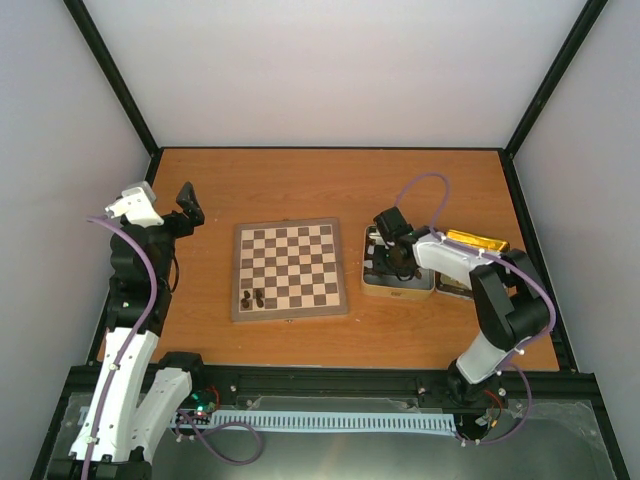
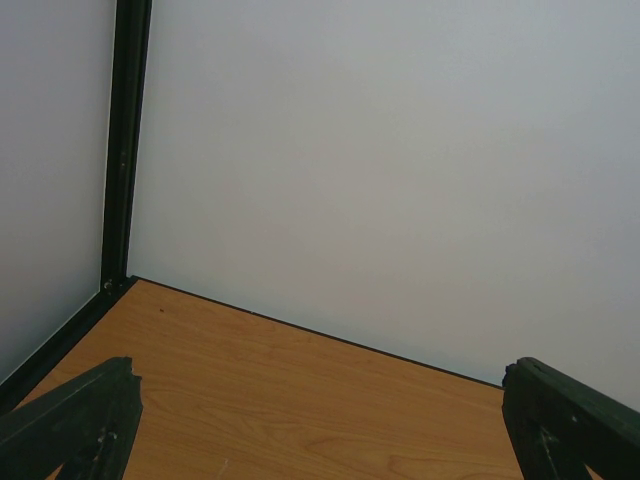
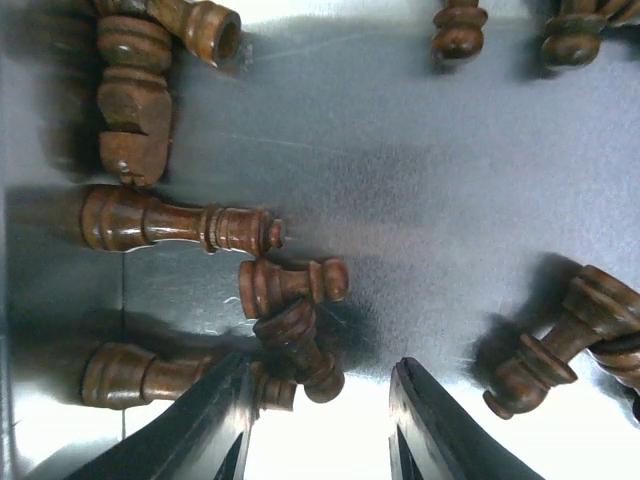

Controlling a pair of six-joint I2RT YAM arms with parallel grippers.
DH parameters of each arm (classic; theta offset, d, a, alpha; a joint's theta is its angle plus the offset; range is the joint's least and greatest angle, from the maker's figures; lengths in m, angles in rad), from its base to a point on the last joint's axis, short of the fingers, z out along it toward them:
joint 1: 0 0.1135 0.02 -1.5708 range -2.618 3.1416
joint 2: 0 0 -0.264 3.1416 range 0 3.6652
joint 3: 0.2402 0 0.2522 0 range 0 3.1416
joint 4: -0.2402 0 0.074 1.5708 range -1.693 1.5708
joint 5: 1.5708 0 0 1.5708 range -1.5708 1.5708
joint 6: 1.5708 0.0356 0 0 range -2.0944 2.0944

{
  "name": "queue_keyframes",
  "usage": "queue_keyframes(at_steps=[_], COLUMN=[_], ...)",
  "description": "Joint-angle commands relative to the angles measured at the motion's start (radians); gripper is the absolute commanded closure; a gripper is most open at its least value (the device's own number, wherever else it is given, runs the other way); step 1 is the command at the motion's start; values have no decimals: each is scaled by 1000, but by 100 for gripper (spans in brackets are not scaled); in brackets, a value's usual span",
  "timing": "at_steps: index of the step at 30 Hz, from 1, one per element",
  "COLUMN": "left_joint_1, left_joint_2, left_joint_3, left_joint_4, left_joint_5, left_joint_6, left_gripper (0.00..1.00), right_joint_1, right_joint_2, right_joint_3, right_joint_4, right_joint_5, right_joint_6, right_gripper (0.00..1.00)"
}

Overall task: Set up the chess pieces on the board
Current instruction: Pick up the chess piece from the storage box.

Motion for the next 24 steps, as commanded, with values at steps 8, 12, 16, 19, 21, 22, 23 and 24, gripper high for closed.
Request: queue_keyframes(at_steps=[8, 12, 16, 19, 21, 22, 23, 24], left_joint_1=[8, 7, 6, 8, 9, 7, 8, 7], left_joint_2=[-6, -6, -4, -2, 3, 8, 14, 22], left_joint_3=[4, 3, 4, 2, 0, -5, -12, -19], left_joint_4=[12, 11, 12, 13, 28, 45, 68, 100], left_joint_5=[9, 7, 12, 19, 53, 98, 185, 266], left_joint_6=[-5, -5, -5, -2, 6, 14, 24, 35], left_gripper=[0, 0, 0, 0, 0, 0, 0, 0], right_joint_1=[1, 1, 1, 1, 1, 1, 1, 1], right_joint_2=[108, 114, 112, 96, 51, 25, -9, -45], right_joint_3=[51, 41, 28, 24, 10, 1, -13, -30], right_joint_4=[-50, -33, 18, 48, 80, 100, 125, 156], right_joint_5=[69, 68, 82, 93, 115, 127, 138, 147], right_joint_6=[-19, -18, -40, -40, -38, -37, -38, -43], right_gripper=[69, 74, 81, 86, 87, 87, 87, 87])
